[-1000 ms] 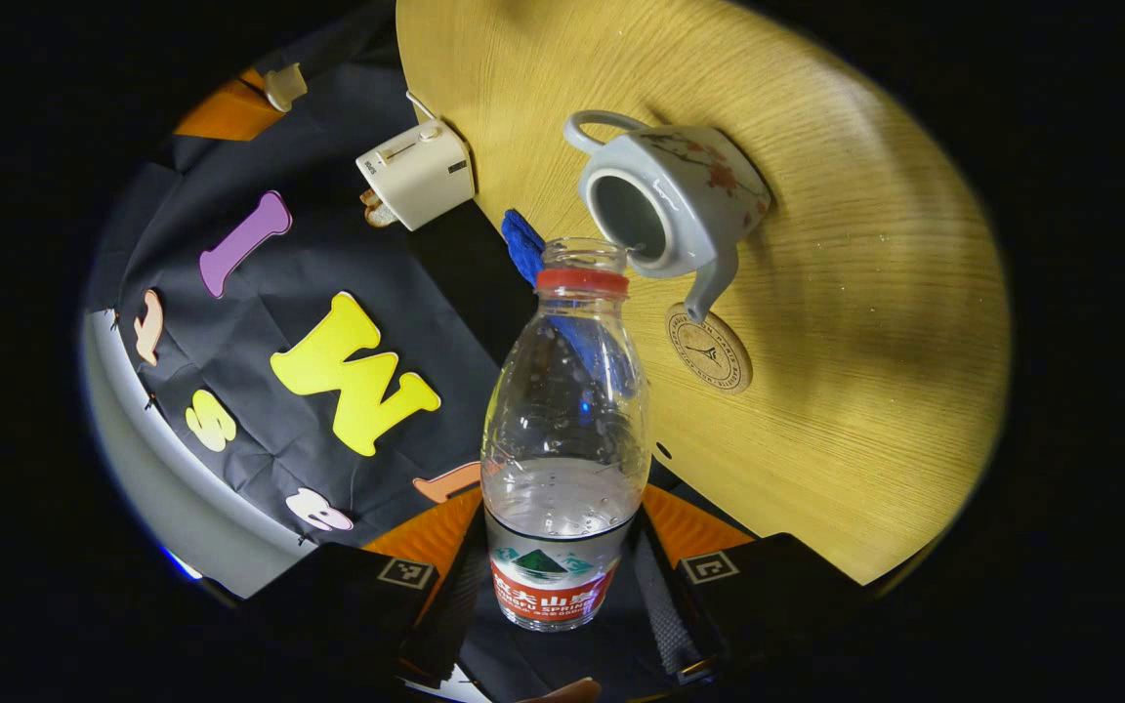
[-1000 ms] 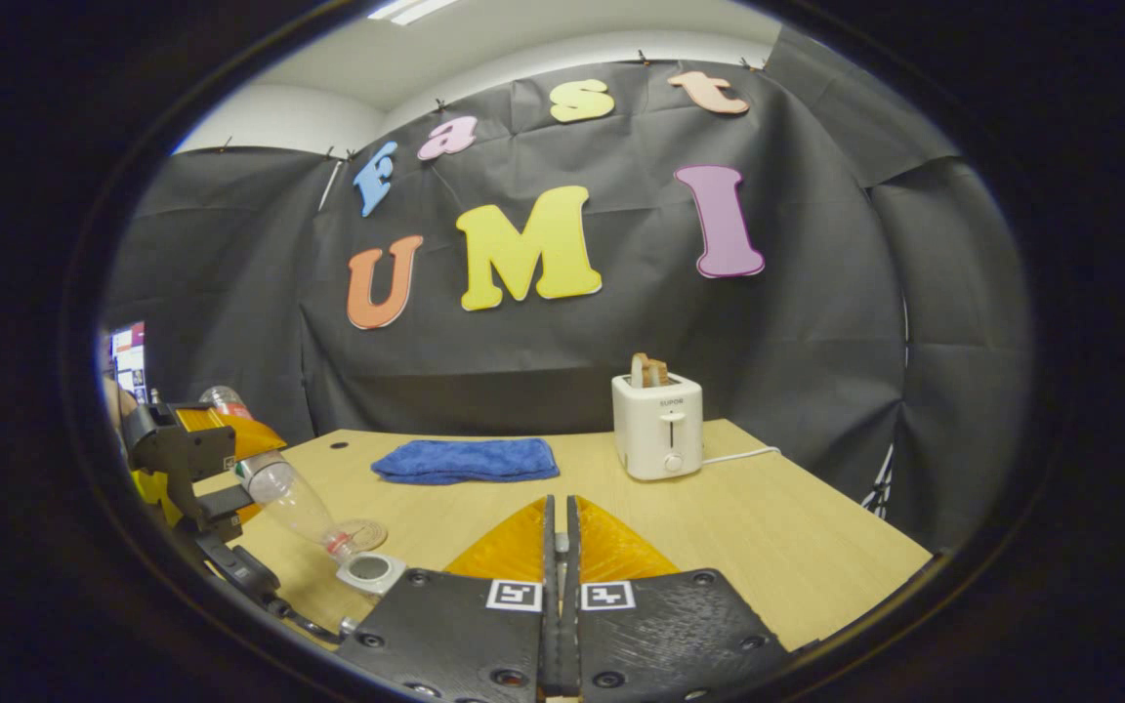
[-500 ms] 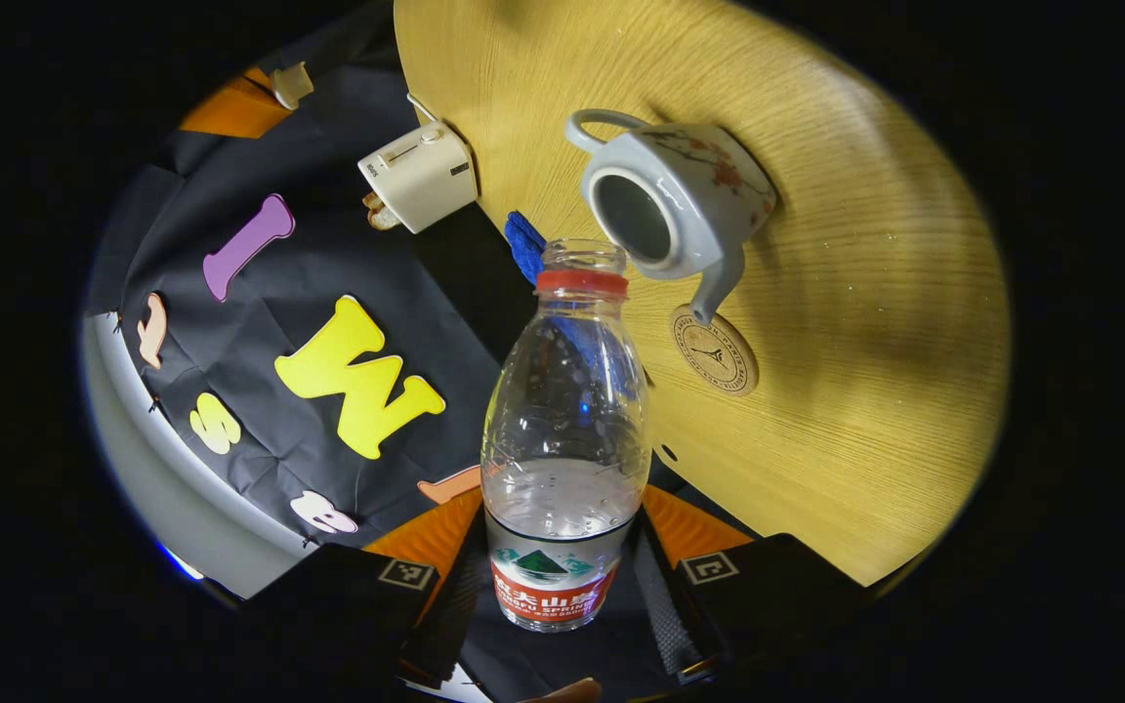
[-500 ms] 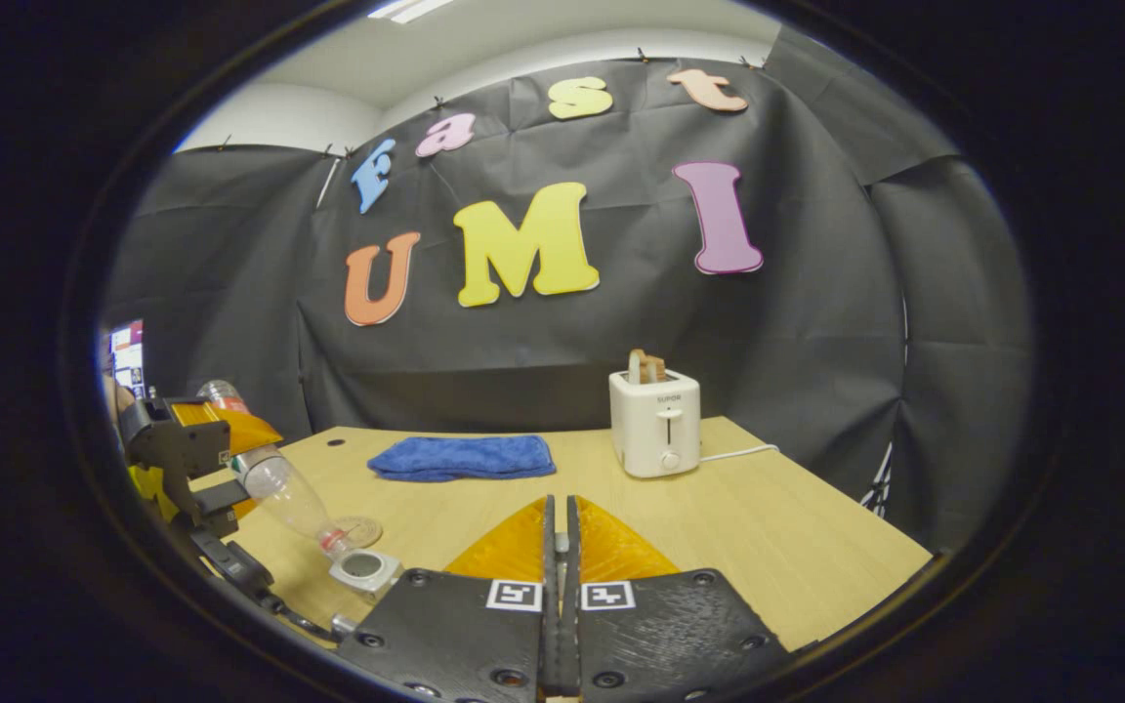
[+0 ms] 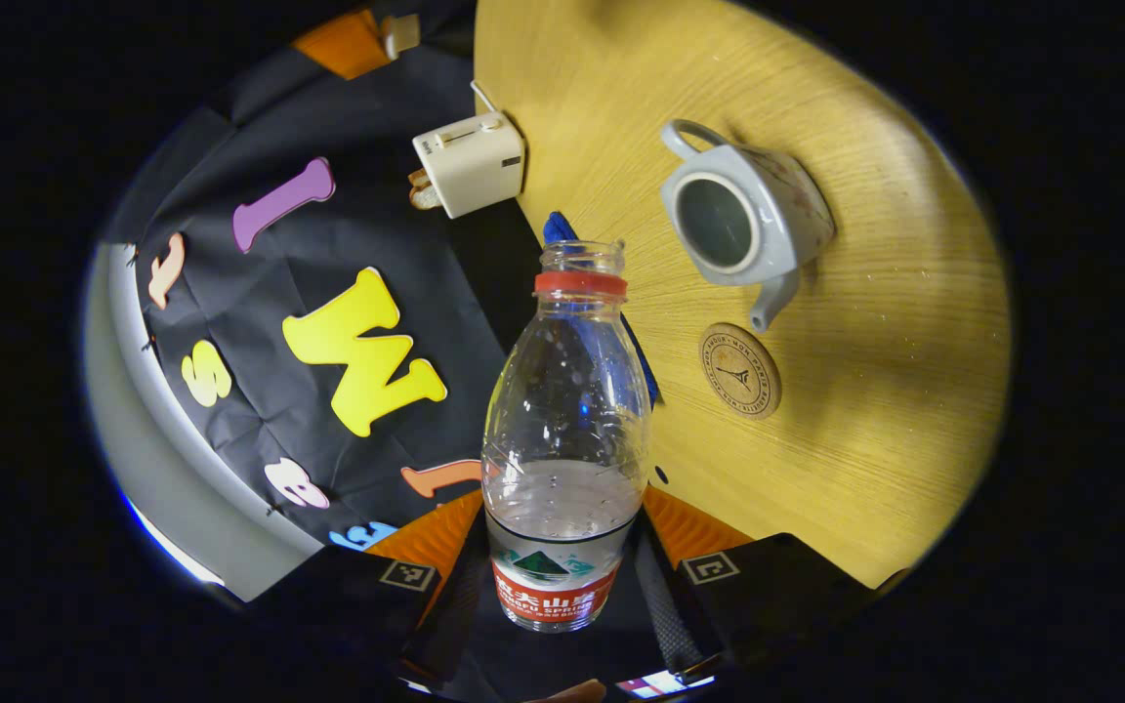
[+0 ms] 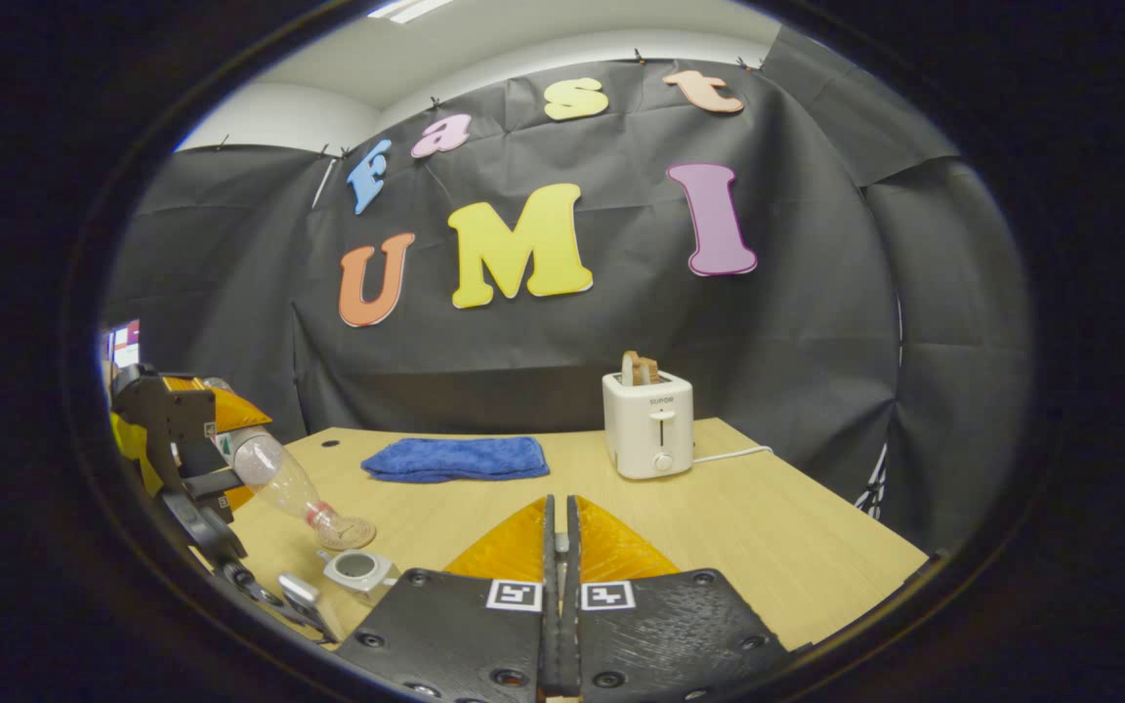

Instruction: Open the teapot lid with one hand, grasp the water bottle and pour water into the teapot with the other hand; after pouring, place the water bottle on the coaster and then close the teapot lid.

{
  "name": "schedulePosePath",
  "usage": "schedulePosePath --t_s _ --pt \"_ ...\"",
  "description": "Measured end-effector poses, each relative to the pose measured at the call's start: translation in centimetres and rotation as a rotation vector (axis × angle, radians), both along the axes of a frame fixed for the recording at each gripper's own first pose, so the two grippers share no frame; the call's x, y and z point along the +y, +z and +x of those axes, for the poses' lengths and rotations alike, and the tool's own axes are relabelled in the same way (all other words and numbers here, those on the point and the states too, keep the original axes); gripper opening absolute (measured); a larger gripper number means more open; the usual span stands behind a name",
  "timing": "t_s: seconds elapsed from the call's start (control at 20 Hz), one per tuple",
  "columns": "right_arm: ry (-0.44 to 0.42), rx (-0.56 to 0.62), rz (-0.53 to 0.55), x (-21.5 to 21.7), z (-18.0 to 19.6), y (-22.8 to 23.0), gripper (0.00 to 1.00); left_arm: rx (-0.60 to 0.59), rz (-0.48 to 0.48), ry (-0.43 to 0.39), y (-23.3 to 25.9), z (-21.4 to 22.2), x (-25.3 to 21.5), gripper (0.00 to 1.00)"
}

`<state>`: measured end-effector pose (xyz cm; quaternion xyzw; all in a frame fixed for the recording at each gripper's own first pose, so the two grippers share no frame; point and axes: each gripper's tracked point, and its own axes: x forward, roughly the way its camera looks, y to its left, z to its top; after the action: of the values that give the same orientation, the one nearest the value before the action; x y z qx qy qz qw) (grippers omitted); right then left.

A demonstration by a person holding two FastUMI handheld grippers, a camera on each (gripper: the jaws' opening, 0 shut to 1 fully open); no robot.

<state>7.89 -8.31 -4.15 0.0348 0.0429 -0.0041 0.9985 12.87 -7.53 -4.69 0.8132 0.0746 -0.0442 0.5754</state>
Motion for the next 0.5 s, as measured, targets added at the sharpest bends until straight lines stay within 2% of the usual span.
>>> schedulePosePath --t_s 0.1,0.15,0.25,0.5 --pt "0.000 -0.007 0.000 0.0 -0.1 0.2 0.00 0.011 -0.135 0.014 0.5 0.5 0.5 0.76" --pt "-0.001 -0.009 0.000 -0.1 -0.1 0.3 0.00 0.024 -0.208 0.023 0.6 0.7 0.9 0.73" --pt "-0.003 -0.009 0.000 -0.2 -0.1 0.3 0.00 0.027 -0.345 0.039 1.3 1.2 1.2 0.76" --pt "-0.007 -0.002 -0.003 -0.2 0.0 0.0 0.00 -0.039 -0.725 0.070 3.7 2.6 2.0 0.76"
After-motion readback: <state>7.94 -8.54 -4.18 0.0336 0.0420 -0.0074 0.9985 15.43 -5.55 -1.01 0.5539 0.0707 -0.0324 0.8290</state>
